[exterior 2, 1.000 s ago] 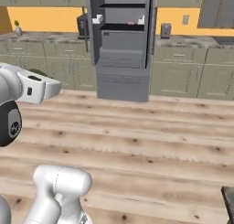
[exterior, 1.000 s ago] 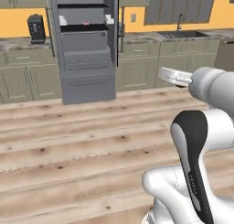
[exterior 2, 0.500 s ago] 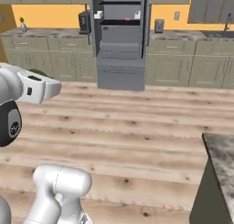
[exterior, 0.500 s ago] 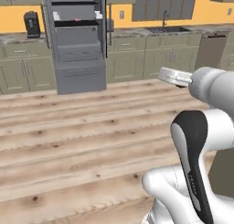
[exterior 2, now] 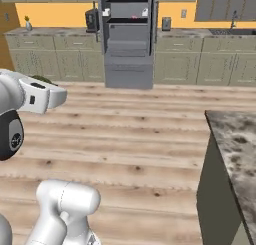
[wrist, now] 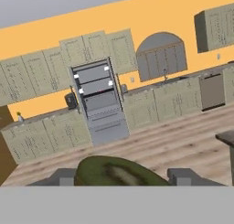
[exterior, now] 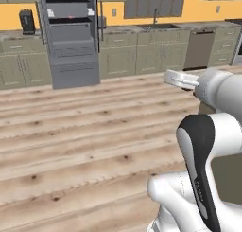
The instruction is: Pick up the pear and kiwi from the fridge and place one fruit on each plate on the dining counter.
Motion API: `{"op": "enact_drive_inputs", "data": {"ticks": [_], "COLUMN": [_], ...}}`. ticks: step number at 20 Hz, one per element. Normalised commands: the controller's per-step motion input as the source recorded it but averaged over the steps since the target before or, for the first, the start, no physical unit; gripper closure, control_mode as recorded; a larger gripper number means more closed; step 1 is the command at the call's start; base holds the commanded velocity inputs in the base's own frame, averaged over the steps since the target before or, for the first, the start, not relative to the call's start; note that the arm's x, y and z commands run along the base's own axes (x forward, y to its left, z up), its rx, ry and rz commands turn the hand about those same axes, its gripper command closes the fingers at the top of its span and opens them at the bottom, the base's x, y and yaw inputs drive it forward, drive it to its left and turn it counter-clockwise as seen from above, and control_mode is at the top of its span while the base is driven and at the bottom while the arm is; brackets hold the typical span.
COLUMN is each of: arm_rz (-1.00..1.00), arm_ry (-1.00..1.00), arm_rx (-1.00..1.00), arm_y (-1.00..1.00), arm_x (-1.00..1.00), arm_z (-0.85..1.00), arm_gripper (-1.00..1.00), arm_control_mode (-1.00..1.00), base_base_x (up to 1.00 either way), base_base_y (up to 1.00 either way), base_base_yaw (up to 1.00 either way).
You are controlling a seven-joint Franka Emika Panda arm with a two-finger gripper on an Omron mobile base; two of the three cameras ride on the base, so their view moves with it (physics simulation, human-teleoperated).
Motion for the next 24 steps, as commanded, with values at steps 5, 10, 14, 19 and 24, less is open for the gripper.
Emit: {"op": "enact_drive_inputs", "data": {"ticks": [5,10,14,19,24], "arm_rz": [0.00,0.00,0.00,0.00,0.00], "arm_ry": [0.00,0.00,0.00,0.00,0.00], "arm_rx": [0.00,0.00,0.00,0.00,0.00], "arm_y": [0.00,0.00,0.00,0.00,0.00], "arm_x": [0.00,0.00,0.00,0.00,0.00], "arm_z": [0.00,0.00,0.00,0.00,0.00], "arm_gripper": [1.00,1.00,1.00,1.00,1.00], "arm_control_mode": [1.00,1.00,1.00,1.00,1.00], "base_base_x": [-1.00,-1.00,-0.96,-0.52,-0.07], "base_base_y": [-0.01,-0.14,-0.42,-0.86,-1.00], "base_base_yaw": [-0.08,-0.06,-0.03,-0.14,-0.14]}}
